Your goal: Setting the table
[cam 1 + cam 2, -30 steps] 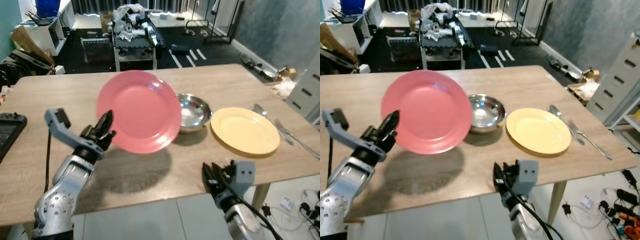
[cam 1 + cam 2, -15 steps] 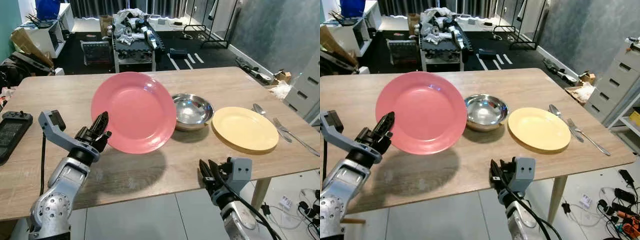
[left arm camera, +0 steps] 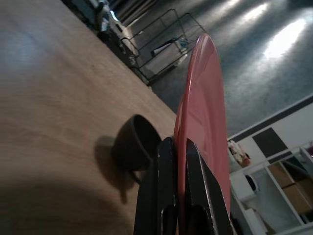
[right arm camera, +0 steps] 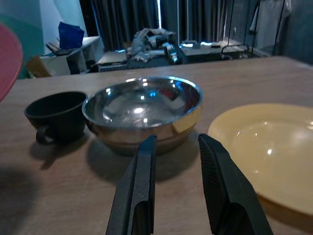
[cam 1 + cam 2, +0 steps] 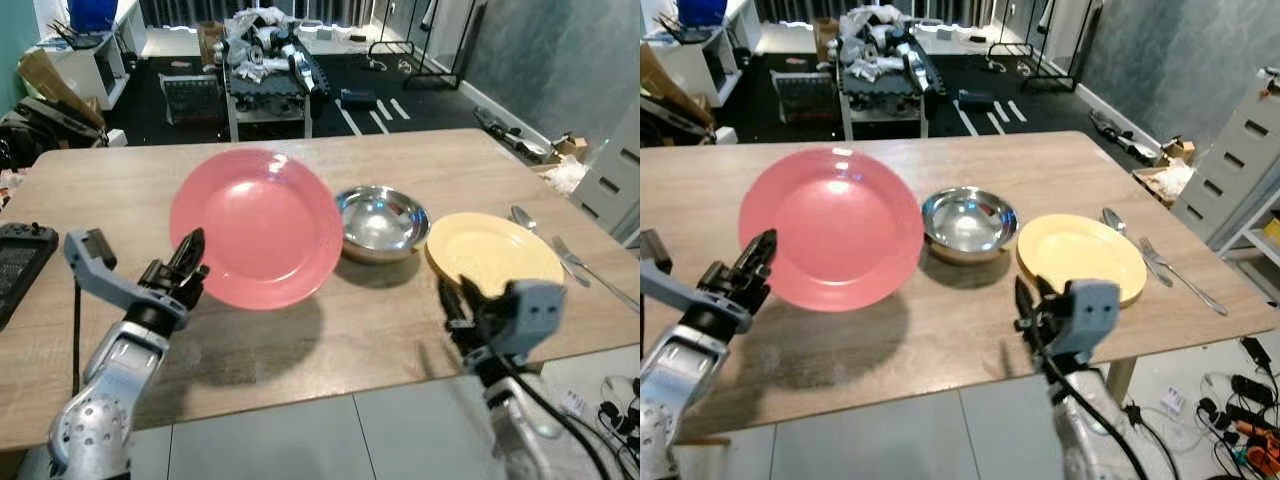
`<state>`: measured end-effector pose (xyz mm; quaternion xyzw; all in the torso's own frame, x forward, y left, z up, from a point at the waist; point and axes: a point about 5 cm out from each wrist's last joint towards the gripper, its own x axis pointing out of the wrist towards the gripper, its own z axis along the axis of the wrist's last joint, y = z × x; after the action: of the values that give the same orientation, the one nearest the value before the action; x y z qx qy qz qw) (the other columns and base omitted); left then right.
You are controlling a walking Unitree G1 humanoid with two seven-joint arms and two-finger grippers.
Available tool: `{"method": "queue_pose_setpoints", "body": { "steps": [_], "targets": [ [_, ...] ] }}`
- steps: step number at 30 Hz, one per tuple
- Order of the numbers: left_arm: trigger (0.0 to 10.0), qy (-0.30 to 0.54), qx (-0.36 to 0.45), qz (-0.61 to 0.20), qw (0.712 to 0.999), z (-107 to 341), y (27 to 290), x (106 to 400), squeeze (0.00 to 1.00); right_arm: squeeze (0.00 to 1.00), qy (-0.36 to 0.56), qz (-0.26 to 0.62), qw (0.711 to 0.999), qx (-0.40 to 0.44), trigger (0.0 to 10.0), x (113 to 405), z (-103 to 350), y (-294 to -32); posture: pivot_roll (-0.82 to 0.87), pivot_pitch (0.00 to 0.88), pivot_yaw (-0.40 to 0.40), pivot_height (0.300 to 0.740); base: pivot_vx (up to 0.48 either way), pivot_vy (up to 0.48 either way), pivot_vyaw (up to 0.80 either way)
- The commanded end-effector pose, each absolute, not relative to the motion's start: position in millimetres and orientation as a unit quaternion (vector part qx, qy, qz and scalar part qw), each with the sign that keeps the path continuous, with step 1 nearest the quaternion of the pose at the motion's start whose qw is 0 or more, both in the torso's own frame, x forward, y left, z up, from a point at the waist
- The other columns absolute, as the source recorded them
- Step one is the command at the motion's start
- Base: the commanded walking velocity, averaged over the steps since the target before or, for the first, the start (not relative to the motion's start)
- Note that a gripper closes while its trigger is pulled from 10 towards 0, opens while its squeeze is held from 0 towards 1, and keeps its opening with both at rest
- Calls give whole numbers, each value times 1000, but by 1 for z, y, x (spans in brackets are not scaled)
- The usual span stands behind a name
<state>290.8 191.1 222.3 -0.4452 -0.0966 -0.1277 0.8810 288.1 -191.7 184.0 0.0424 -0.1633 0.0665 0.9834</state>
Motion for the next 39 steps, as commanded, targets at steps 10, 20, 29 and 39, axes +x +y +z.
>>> {"method": "queue_pose_setpoints", "body": {
  "steps": [10,20,29,39],
  "targets": [
    [10000,-112,-519,-7,847,212,233,263,0,0,-172,98,980,-5,10000,296,194,-174,108,107,39,740,0,0,0],
    [10000,-70,-529,119,837,182,263,278,0,0,-159,105,982,13,10000,305,192,-168,115,100,18,740,0,0,0],
    [10000,-63,-534,156,829,177,274,292,0,0,-153,103,983,7,10000,302,190,-173,93,108,0,740,0,0,0],
    [10000,-8,-511,130,850,178,264,335,0,0,-155,104,982,3,10000,296,195,-174,44,165,9,740,0,0,0]
  ]
}}
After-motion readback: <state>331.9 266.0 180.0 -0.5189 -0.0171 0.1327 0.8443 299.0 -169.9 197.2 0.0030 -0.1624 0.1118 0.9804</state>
